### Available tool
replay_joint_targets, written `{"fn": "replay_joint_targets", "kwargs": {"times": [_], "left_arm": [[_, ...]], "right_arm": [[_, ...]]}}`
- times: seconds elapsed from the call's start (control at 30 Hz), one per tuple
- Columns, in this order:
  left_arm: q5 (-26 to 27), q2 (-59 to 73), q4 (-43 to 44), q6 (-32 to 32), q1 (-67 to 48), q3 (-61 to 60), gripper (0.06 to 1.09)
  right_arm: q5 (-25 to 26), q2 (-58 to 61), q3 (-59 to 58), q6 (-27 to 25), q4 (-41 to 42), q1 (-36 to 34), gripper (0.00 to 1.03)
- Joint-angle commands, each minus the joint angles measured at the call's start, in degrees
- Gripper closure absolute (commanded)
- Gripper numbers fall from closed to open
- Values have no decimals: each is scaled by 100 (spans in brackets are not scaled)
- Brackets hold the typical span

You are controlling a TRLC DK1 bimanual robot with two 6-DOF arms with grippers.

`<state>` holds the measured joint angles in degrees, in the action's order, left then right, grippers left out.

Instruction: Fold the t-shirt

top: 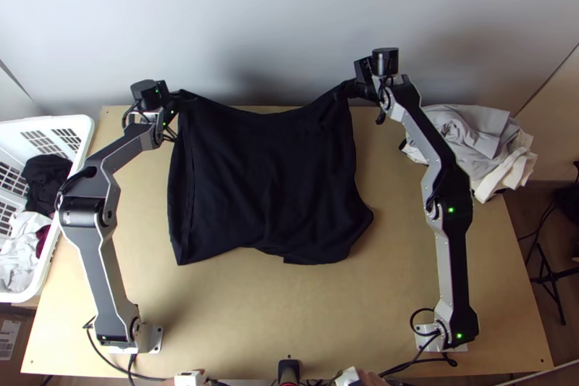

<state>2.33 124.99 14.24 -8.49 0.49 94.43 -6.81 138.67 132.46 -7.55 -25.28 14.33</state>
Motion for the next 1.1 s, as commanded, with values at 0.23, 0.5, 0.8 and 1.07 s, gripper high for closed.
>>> {"fn": "replay_joint_targets", "kwargs": {"times": [0.23,0.5,0.8,1.07], "left_arm": [[-4,219,-141,58,91,-21,105],[-4,-256,-1011,-680,30,-4,72],[119,-1820,-3797,-1128,-111,-101,11],[303,-3596,-4535,-1120,-128,-900,11]], "right_arm": [[110,151,-362,-80,40,61,100],[-40,-235,-432,-9,-250,202,26],[-145,-1598,-1372,210,-707,176,6],[-145,-2934,-2638,166,-707,378,4]]}}
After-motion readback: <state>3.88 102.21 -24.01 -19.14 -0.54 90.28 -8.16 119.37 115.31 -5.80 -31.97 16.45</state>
